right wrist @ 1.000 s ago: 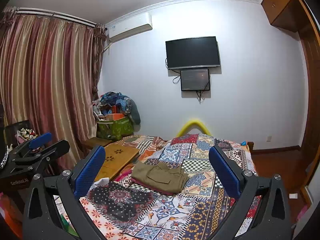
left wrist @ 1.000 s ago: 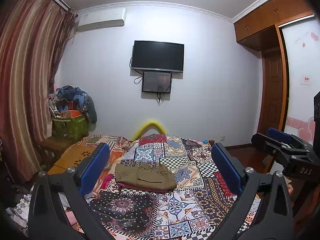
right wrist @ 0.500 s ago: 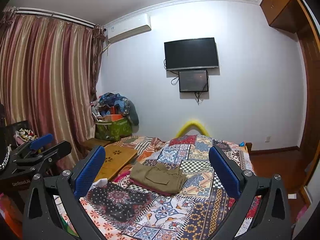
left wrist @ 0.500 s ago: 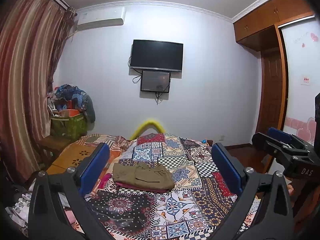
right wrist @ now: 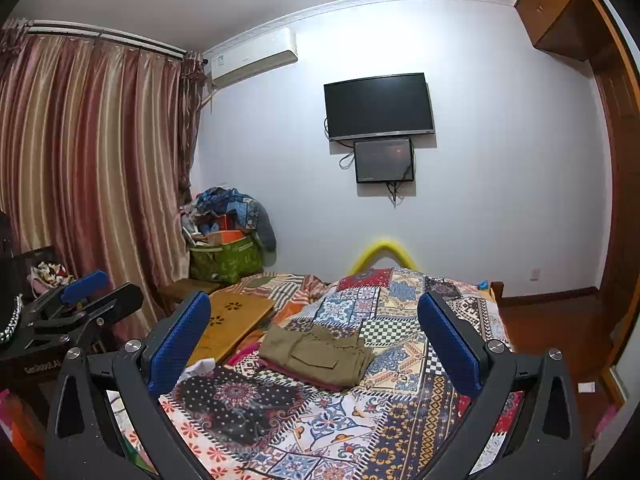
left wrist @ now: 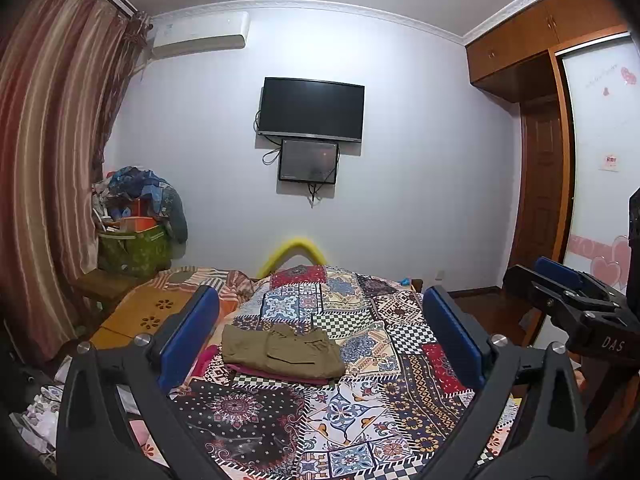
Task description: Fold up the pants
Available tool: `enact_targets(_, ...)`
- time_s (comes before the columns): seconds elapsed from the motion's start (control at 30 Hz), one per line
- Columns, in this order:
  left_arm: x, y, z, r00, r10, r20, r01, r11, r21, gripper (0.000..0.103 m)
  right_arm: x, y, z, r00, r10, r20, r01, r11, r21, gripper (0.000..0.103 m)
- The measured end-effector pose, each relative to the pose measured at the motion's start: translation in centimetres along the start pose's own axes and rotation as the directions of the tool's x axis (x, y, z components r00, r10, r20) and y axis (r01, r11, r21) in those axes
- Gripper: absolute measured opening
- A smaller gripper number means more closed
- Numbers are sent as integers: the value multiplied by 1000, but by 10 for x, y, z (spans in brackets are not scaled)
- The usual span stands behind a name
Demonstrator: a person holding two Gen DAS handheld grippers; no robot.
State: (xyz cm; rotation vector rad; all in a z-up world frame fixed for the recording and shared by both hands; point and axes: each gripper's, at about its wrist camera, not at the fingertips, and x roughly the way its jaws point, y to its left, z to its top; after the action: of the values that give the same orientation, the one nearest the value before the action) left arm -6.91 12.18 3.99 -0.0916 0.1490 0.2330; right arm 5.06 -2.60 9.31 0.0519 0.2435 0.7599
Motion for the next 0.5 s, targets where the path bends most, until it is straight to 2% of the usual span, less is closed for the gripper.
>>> enact_targets(0.5, 0, -3, -1, 1000, -18, -6, 18, 1000, 6, 103, -2, -1, 2, 1000, -2, 3, 2, 1000, 7, 103)
